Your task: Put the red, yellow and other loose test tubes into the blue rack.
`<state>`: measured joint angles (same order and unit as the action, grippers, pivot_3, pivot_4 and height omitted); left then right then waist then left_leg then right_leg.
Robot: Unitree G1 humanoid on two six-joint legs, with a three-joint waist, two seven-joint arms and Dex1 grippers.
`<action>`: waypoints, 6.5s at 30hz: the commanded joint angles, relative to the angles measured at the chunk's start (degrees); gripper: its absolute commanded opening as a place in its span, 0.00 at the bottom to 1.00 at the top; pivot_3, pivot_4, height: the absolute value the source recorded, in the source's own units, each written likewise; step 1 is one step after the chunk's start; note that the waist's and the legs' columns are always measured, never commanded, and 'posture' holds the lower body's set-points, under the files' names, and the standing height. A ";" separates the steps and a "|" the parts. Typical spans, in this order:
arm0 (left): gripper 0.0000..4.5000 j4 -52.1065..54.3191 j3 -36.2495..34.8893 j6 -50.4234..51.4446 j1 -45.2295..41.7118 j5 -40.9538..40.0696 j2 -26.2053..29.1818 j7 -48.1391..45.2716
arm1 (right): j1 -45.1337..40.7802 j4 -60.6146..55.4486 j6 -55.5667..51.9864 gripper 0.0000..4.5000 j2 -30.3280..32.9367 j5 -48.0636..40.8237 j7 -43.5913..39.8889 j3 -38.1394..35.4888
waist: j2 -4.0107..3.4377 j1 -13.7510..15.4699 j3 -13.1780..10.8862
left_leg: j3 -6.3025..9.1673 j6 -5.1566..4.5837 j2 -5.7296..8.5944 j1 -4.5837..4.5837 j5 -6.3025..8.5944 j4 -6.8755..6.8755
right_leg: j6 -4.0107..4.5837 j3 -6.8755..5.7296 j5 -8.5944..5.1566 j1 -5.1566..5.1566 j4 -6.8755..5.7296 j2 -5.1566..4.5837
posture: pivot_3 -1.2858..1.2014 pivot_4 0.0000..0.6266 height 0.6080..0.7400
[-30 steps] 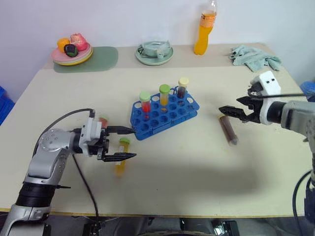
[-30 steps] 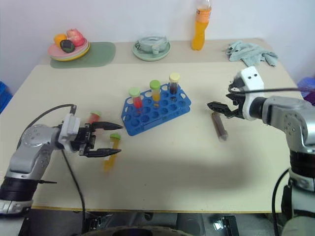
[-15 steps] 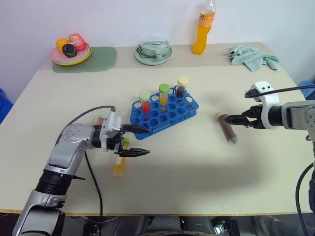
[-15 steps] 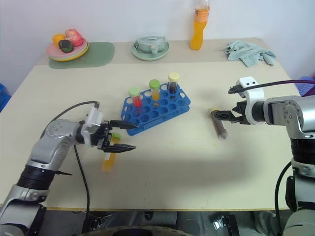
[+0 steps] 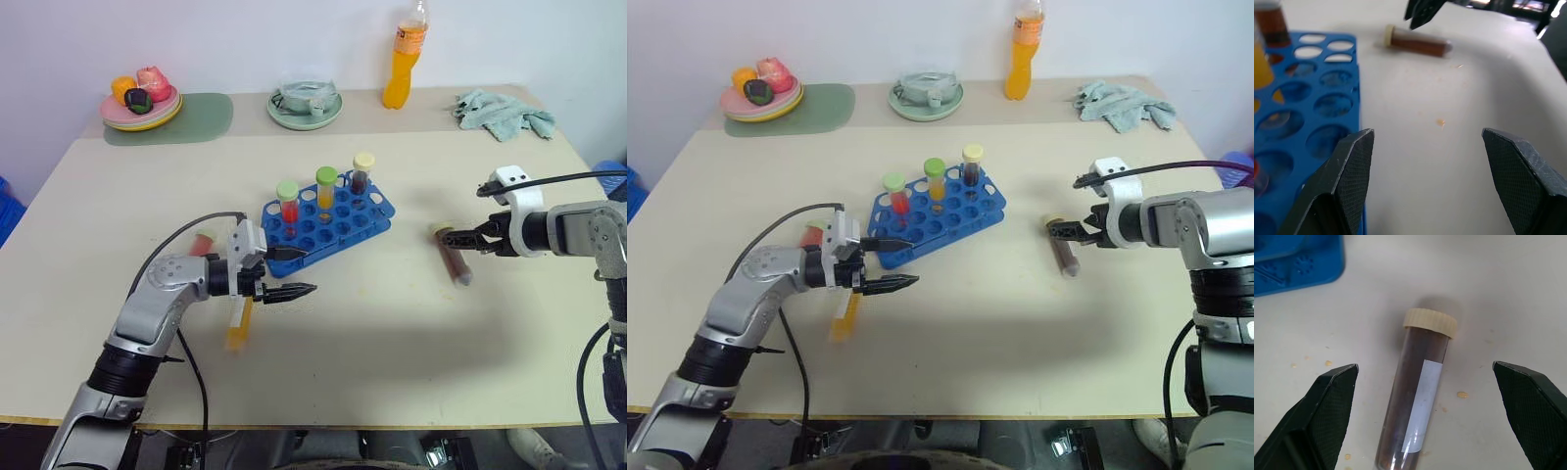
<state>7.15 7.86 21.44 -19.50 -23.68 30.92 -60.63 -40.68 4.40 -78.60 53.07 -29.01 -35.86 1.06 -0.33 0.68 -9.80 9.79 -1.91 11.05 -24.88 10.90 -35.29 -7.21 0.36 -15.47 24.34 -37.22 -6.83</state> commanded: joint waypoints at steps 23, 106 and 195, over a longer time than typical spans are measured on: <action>0.81 8.48 -0.10 3.69 3.08 -0.07 0.59 4.82 | -8.23 12.81 -1.14 0.81 -5.28 5.89 -4.14 9.94 | 0.02 -0.03 0.02 | -0.03 0.11 0.00 0.00 -0.06 -0.04 | 0.01 0.04 0.03 0.00 -0.04 0.02 | 0.52 0.24 1.00; 0.81 15.26 -9.19 7.33 6.12 -2.41 7.02 11.29 | 6.14 30.35 97.65 0.17 -48.26 7.16 -7.25 -10.53 | 0.29 -1.59 0.20 | -0.22 0.46 -0.29 0.91 -0.11 0.32 | 0.13 0.68 0.15 -0.02 -0.49 0.63 | 0.52 0.24 1.00; 0.81 13.81 -14.23 55.95 -0.69 -86.72 40.23 79.44 | 27.63 -3.91 76.29 0.98 -14.53 0.42 -28.50 -12.08 | 0.78 0.01 -0.12 | -0.73 0.71 -0.95 1.41 -0.11 1.09 | 0.66 1.08 0.11 -0.41 0.05 0.97 | 0.52 0.24 1.00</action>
<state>21.42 -9.65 82.51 -19.55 -102.57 68.78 14.71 -13.29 2.50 -2.97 37.97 -28.24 -64.41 -9.75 0.45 0.69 -9.92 9.04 -1.21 10.11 -23.47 10.79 -34.19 -6.54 1.46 -15.35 23.95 -37.16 -5.87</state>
